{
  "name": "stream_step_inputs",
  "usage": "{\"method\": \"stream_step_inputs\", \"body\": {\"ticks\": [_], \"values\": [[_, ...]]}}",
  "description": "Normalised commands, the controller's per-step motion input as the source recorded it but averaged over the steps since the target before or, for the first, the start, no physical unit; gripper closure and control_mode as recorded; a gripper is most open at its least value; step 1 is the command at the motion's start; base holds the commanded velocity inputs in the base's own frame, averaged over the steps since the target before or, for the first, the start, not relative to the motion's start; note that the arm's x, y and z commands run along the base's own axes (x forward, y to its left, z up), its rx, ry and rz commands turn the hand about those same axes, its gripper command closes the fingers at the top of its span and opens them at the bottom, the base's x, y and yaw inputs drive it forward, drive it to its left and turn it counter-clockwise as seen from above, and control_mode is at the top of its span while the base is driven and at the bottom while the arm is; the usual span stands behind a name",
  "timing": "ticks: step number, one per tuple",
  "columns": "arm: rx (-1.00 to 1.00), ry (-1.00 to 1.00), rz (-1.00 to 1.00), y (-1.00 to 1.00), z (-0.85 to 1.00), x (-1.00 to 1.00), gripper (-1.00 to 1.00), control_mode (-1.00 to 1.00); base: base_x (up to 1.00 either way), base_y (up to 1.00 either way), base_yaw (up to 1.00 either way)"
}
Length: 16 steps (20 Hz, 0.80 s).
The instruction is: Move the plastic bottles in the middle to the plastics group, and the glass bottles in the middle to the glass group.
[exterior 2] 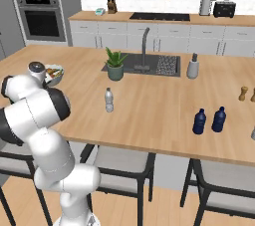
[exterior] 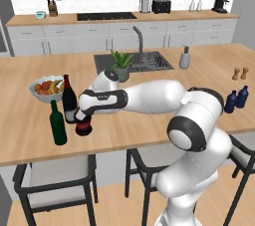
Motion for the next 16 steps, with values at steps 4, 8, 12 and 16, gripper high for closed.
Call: {"method": "stream_step_inputs", "body": {"ticks": [4,8,12,16], "values": [[0.00,0.00,0.05,0.00,-0.29,0.00,1.00,-1.00,0.00,0.00,0.00],[0.00,0.00,0.03,0.00,-0.28,-0.03,1.00,-1.00,0.00,0.00,0.00],[0.00,0.00,0.03,0.00,-0.10,0.00,1.00,-1.00,0.00,0.00,0.00],[0.00,-0.04,0.02,0.00,0.00,0.23,1.00,-1.00,0.00,0.00,0.00]]}}
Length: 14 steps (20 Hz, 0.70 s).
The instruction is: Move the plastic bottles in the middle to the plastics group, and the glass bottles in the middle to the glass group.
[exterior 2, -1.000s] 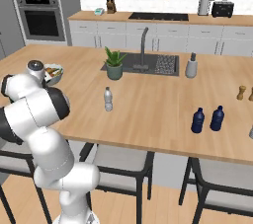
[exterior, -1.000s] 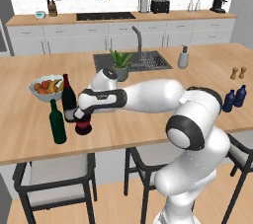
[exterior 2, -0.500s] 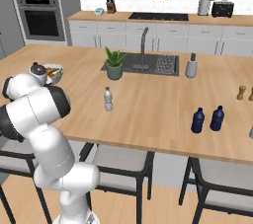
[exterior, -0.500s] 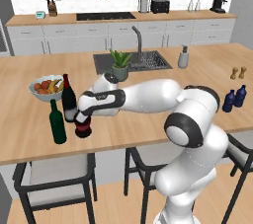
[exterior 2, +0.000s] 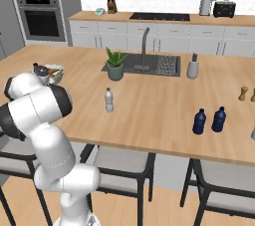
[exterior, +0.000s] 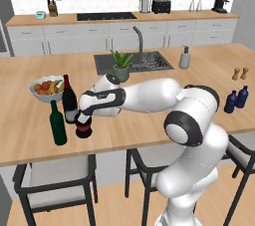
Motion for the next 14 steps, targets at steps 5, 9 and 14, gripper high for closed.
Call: {"method": "stream_step_inputs", "body": {"ticks": [5,9,14], "values": [[0.00,-0.03,0.02,0.00,0.00,0.29,1.00,-1.00,0.00,0.00,0.00],[0.00,0.00,0.03,0.01,-0.01,0.01,1.00,-1.00,0.00,0.00,0.00],[0.00,-0.03,0.03,0.00,-0.18,-0.08,1.00,-1.00,0.00,0.00,0.00]]}}
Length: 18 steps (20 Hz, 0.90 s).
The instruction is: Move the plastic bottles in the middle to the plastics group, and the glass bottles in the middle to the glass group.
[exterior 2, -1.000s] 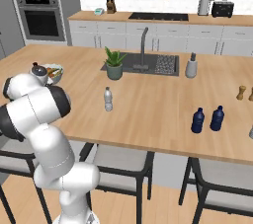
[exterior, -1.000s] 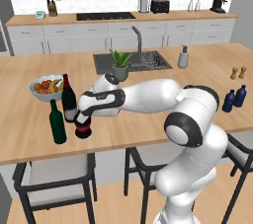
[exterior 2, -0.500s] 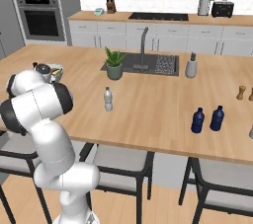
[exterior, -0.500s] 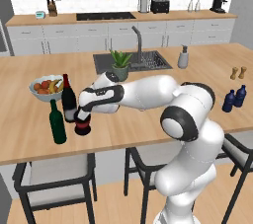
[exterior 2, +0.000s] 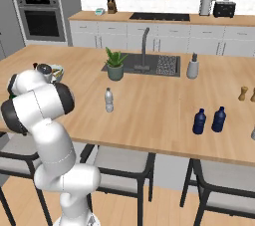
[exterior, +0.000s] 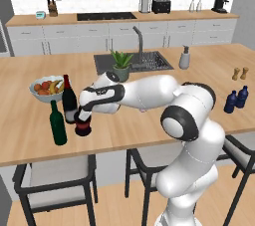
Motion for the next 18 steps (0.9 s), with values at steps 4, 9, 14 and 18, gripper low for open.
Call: {"method": "stream_step_inputs", "body": {"ticks": [4,9,14,18], "values": [[-0.01,0.00,0.02,0.00,-0.22,-0.01,1.00,-1.00,0.00,0.00,0.00],[-0.02,0.00,0.01,0.09,-0.06,0.00,1.00,-1.00,0.00,0.00,0.00],[-0.04,0.01,-0.01,0.28,0.00,0.00,-1.00,-1.00,0.00,0.00,0.00],[0.00,0.00,0.00,0.00,0.00,0.00,-1.00,-1.00,0.00,0.00,0.00]]}}
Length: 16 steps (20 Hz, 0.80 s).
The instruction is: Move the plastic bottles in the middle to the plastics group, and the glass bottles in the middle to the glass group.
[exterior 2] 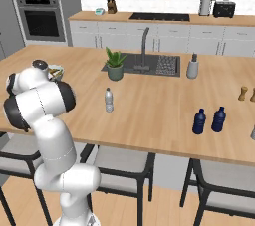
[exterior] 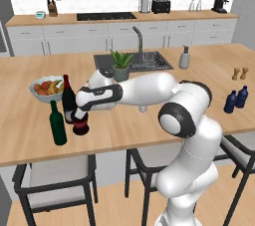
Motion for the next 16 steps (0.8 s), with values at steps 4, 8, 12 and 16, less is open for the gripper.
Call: {"method": "stream_step_inputs", "body": {"ticks": [4,8,12,16], "values": [[0.00,0.00,0.00,0.00,0.00,0.00,-1.00,-1.00,0.00,0.00,0.00],[0.00,0.00,0.00,-0.04,0.00,0.00,-1.00,-1.00,0.00,0.00,0.00],[0.00,0.00,0.00,-0.13,0.00,0.00,-1.00,-1.00,0.00,0.00,0.00],[0.02,-0.05,-0.02,-0.39,0.08,-0.16,-1.00,-1.00,0.00,0.00,0.00]]}}
